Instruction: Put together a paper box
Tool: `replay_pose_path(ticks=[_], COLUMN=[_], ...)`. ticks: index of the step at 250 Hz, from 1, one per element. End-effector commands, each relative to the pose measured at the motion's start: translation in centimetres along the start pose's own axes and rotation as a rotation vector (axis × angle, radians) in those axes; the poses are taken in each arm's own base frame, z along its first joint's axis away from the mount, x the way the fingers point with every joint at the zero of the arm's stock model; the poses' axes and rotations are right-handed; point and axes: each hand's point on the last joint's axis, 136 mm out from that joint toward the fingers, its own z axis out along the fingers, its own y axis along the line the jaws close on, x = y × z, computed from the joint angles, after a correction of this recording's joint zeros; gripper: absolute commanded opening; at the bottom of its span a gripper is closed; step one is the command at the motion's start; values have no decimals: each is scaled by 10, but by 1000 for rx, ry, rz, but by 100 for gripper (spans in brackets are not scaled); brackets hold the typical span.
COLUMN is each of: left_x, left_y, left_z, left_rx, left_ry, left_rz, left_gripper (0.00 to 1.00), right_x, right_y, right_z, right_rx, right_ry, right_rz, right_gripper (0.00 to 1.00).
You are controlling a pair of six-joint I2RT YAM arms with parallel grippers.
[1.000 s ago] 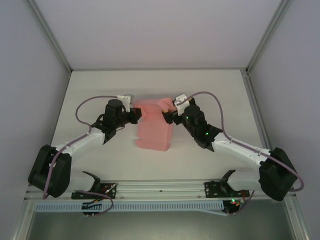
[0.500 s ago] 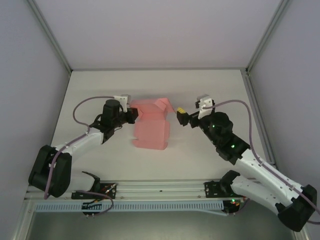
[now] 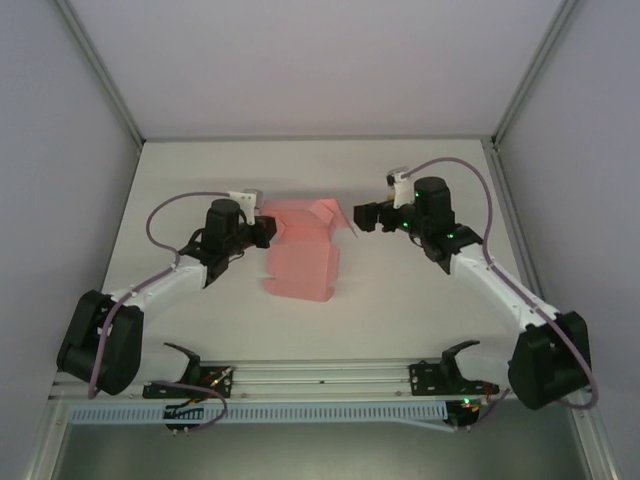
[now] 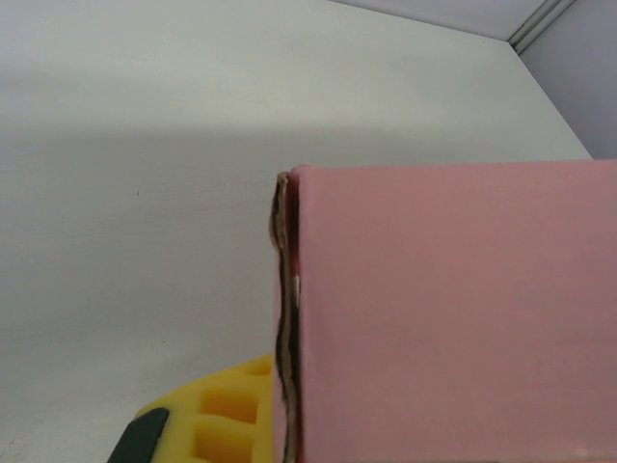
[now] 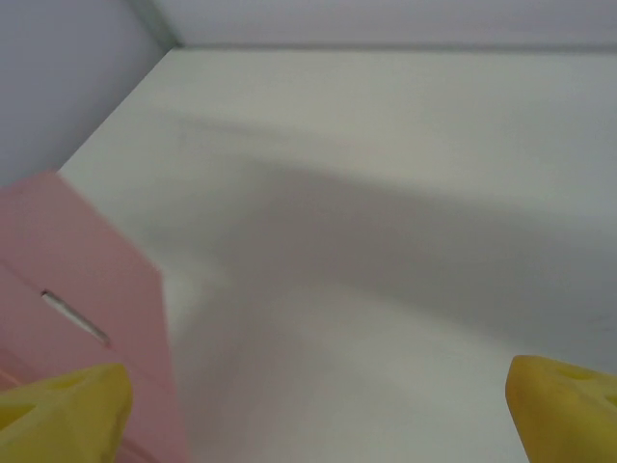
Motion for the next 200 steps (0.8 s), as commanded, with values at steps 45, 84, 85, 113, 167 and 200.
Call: replay_pose_path(ticks=[45, 84, 85, 113, 167, 200], left_x=[-6, -7, -7, -7, -5, -6], left_y=[-5, -10, -10, -11, 2, 1], left_z=[0, -2, -2, -5, -7, -11], left_rx=[30, 56, 56, 60, -12, -15], left_ry=[-14, -18, -17, -21, -23, -29], left_rz=[4, 1, 1, 0, -8, 14], left_gripper=[0, 0, 0, 0, 0, 0], right_x=[13, 15, 15, 12, 9, 16], right_y=[75, 54, 53, 39, 38, 30], right_z=[37, 60, 61, 63, 37, 13], right_rx=[-254, -74, -69, 36, 82, 135], right_ry=[89, 73, 74, 64, 46, 45], right_rz=[-114, -112, -113, -124, -163, -207], right_gripper=[100, 100, 100, 100, 100, 100])
